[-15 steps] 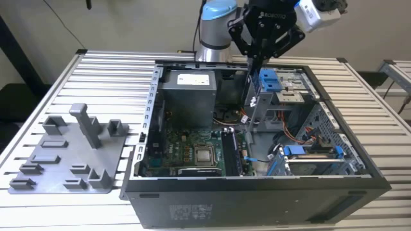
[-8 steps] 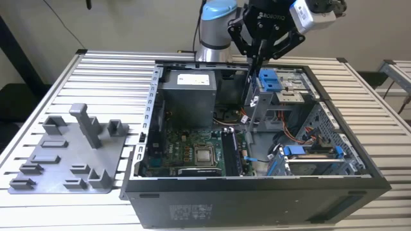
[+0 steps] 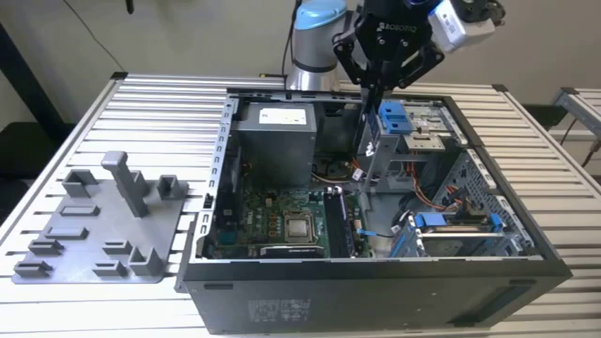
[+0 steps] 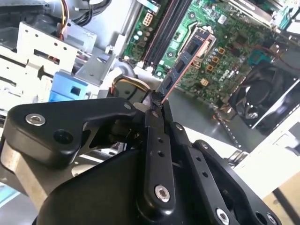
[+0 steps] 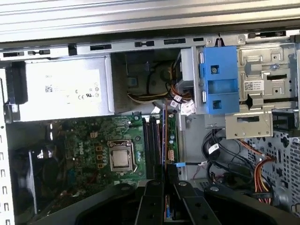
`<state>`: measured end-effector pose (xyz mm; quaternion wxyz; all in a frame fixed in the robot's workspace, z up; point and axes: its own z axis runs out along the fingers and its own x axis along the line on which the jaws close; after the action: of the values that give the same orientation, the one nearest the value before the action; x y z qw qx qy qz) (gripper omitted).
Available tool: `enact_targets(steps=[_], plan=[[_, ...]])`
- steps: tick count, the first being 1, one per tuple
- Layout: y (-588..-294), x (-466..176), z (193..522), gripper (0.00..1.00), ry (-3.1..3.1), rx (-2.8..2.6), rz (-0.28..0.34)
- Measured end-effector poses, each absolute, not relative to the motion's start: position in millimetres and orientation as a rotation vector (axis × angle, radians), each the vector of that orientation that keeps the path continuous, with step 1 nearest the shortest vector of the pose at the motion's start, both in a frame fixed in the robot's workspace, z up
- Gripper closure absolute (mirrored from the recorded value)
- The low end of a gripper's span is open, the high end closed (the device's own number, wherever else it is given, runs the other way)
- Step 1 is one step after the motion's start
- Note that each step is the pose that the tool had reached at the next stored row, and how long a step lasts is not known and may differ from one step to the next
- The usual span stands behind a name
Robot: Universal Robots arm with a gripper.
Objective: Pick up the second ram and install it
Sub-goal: 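Insert the second ram into the second slot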
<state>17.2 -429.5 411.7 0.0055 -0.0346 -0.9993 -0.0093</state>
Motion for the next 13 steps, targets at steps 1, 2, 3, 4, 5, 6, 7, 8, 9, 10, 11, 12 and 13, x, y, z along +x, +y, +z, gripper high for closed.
enact_targets(steps=[1, 2, 3, 4, 5, 6, 7, 8, 9, 10, 11, 12, 13], plan=[[-429, 17, 411, 0.86, -3.129, -0.084, -0.029], [-429, 17, 410, 0.86, -3.130, -0.063, -0.029], [-429, 17, 408, 0.86, -3.130, -0.047, -0.028], [-429, 17, 406, 0.86, -3.130, -0.042, -0.028], [-429, 17, 405, 0.86, -3.130, -0.039, -0.028], [-429, 17, 403, 0.86, -3.130, -0.036, -0.027], [-429, 17, 401, 0.86, -3.130, -0.034, -0.027], [-429, 17, 400, 0.86, -3.130, -0.033, -0.027], [-429, 17, 399, 0.86, -3.130, -0.033, -0.026], [-429, 17, 399, 0.86, -3.130, -0.033, -0.026], [-429, 17, 399, 0.86, -3.130, -0.033, -0.026], [-429, 17, 399, 0.86, -3.130, -0.033, -0.026], [-429, 17, 399, 0.86, -3.130, -0.033, -0.026]])
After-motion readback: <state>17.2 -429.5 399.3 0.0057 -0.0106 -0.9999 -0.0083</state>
